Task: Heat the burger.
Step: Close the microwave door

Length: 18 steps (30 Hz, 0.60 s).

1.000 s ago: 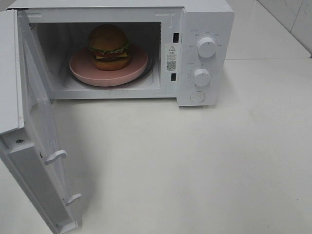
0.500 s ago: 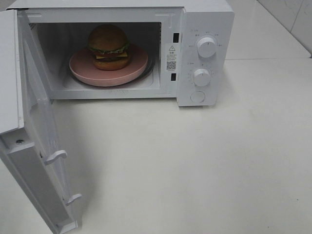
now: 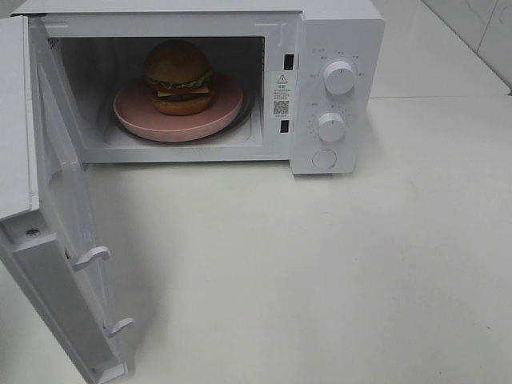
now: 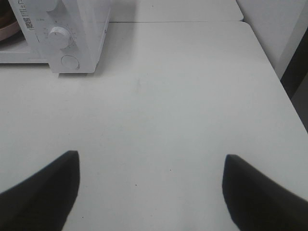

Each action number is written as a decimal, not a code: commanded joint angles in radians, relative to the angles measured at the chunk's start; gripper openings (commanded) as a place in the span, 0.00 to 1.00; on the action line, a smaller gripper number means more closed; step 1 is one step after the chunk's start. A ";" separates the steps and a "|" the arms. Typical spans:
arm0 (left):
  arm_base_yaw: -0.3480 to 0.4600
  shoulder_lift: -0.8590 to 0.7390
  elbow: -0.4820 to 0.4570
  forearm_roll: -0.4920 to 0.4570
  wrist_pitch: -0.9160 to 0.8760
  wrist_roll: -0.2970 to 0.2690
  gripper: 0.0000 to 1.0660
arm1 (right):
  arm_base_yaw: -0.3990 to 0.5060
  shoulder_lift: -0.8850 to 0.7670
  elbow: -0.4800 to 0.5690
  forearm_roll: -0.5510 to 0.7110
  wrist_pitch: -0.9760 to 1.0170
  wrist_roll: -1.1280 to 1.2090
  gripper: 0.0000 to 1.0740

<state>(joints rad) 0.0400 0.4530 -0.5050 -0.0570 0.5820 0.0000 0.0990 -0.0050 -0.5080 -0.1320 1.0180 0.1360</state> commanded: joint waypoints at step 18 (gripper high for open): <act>0.003 0.255 0.306 -0.005 -0.882 0.000 0.00 | -0.008 -0.025 0.004 0.002 -0.012 0.002 0.71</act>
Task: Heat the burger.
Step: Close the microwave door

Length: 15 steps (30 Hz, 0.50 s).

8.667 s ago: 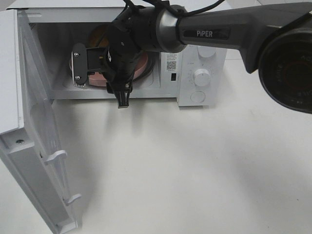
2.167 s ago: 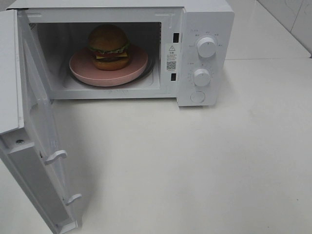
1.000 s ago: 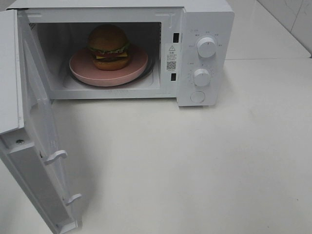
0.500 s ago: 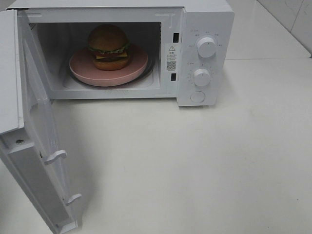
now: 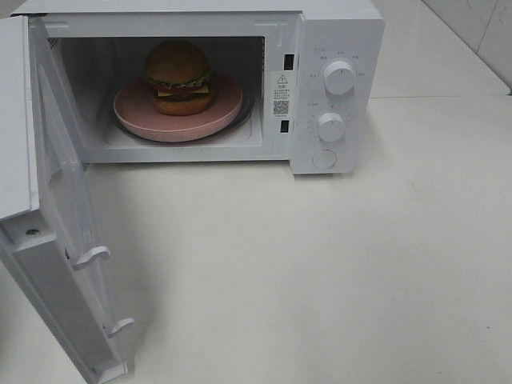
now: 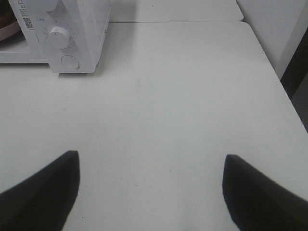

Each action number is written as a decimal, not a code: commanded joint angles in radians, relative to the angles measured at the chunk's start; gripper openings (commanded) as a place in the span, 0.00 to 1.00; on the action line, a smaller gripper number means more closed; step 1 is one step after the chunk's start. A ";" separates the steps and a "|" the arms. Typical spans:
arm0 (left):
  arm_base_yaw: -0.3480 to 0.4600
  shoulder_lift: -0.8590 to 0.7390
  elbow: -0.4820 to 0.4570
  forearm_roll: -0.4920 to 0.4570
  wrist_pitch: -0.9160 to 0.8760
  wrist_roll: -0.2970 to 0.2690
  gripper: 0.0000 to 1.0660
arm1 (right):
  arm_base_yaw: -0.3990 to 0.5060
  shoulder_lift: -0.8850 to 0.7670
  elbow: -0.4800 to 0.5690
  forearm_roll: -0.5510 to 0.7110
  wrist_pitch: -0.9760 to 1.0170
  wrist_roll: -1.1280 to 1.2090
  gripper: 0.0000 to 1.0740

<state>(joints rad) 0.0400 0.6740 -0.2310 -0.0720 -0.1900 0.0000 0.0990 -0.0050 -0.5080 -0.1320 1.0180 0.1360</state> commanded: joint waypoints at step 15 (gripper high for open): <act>0.003 0.316 0.089 0.514 -0.441 -0.337 0.00 | -0.008 -0.025 0.004 0.002 -0.012 0.002 0.71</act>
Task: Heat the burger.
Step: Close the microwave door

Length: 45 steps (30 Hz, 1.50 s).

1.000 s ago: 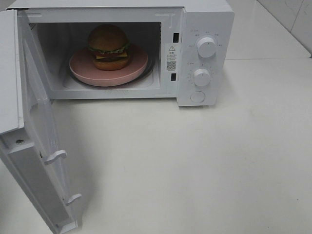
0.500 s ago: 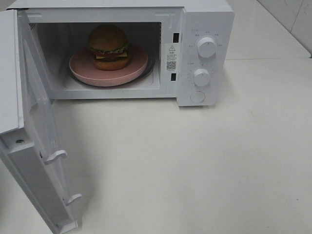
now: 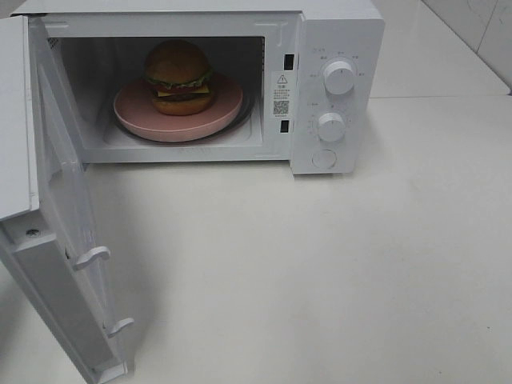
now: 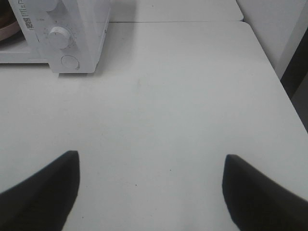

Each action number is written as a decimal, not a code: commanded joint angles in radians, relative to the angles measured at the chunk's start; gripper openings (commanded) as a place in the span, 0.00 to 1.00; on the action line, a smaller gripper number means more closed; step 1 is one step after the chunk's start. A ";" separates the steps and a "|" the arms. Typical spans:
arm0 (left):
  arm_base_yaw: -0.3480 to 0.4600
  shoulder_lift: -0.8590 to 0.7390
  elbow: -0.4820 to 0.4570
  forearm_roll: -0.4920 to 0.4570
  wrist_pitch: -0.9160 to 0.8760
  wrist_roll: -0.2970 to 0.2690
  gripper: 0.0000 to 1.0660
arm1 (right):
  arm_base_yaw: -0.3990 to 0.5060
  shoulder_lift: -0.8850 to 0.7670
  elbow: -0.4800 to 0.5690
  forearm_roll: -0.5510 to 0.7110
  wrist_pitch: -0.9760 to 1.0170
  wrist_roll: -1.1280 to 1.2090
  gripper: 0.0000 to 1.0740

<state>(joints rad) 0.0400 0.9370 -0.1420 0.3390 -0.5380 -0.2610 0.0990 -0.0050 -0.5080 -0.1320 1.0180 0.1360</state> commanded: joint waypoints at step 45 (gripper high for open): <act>-0.309 0.608 -0.228 0.152 -0.427 -0.097 0.00 | -0.008 -0.025 0.004 0.002 -0.012 0.003 0.71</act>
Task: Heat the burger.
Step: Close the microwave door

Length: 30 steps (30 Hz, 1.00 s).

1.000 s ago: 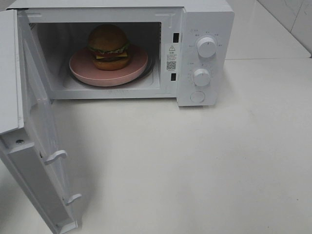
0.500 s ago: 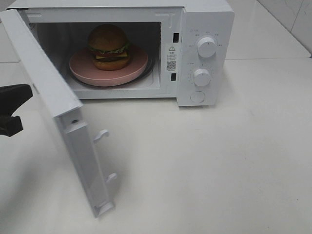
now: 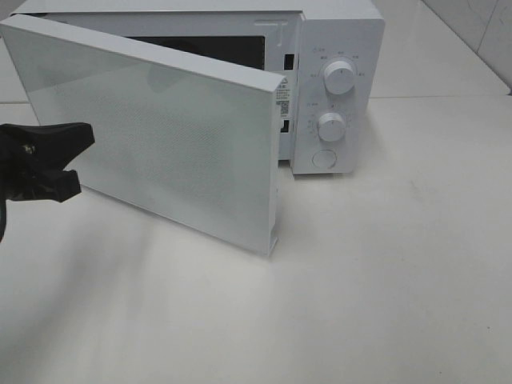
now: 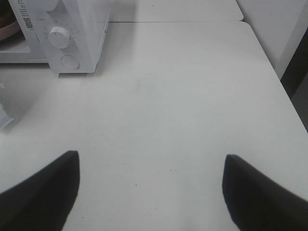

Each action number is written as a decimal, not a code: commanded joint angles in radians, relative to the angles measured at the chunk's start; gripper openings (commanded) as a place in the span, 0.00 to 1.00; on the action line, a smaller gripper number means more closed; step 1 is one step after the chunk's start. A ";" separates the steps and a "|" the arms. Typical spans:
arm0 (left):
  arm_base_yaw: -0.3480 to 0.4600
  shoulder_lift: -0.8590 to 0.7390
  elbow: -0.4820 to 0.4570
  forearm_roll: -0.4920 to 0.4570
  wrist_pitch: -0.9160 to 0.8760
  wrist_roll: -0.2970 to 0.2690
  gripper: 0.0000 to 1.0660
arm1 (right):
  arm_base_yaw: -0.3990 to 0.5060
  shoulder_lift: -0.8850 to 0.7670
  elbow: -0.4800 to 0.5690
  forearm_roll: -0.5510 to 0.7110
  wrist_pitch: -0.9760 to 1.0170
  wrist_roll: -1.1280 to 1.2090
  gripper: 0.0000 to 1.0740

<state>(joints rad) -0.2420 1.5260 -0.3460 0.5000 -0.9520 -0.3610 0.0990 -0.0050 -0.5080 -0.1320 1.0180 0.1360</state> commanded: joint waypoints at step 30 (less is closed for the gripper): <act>-0.326 0.243 -0.274 -0.416 0.043 0.143 0.00 | -0.008 -0.025 0.004 0.002 -0.012 0.003 0.71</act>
<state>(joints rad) -0.5610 1.7710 -0.6090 0.1010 -0.9120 -0.2240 0.0990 -0.0050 -0.5080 -0.1320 1.0180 0.1360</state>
